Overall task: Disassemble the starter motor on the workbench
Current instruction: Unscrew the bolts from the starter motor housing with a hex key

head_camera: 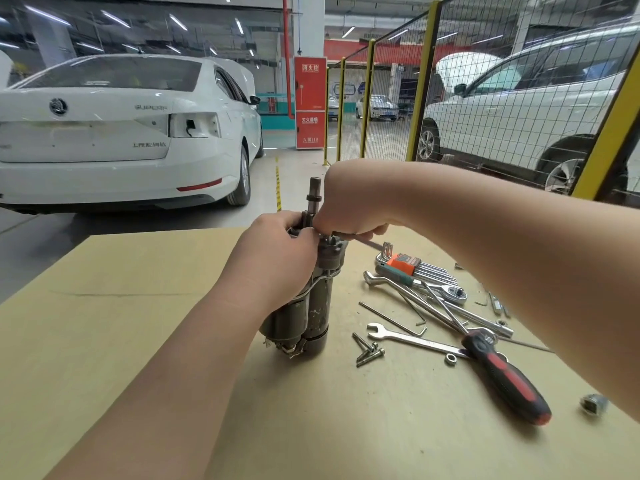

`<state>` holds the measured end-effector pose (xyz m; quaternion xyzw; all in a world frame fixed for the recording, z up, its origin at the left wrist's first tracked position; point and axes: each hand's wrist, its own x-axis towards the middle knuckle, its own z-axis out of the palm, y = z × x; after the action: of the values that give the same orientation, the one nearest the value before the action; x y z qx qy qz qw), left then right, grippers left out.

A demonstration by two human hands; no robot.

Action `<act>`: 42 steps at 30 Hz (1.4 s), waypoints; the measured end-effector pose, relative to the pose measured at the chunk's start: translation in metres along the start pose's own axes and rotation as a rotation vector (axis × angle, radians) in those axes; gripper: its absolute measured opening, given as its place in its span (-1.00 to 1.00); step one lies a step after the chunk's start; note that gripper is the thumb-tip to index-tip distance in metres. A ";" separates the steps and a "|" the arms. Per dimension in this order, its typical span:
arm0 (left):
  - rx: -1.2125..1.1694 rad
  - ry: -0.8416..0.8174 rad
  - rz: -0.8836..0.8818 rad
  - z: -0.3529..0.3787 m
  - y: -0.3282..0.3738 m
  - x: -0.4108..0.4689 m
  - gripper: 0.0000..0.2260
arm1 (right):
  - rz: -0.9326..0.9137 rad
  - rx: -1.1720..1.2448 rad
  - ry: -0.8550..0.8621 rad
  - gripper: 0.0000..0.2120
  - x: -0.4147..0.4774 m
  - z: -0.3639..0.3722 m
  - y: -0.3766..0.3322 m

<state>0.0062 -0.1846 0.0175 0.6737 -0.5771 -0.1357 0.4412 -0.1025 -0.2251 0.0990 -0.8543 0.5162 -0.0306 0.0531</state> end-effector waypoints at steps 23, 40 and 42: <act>0.022 0.002 0.002 -0.001 0.006 -0.005 -0.81 | 0.056 0.191 -0.038 -0.73 -0.006 0.006 -0.002; -0.069 -0.079 0.090 -0.010 0.003 -0.005 -0.69 | -0.308 -0.150 0.059 -0.89 -0.016 -0.014 0.015; -0.077 -0.068 0.081 -0.009 0.002 -0.004 -0.73 | -0.241 -0.096 0.025 -0.82 -0.016 -0.015 0.014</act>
<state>0.0100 -0.1766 0.0223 0.6275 -0.6128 -0.1626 0.4521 -0.1238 -0.2188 0.1120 -0.9112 0.4114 -0.0225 0.0016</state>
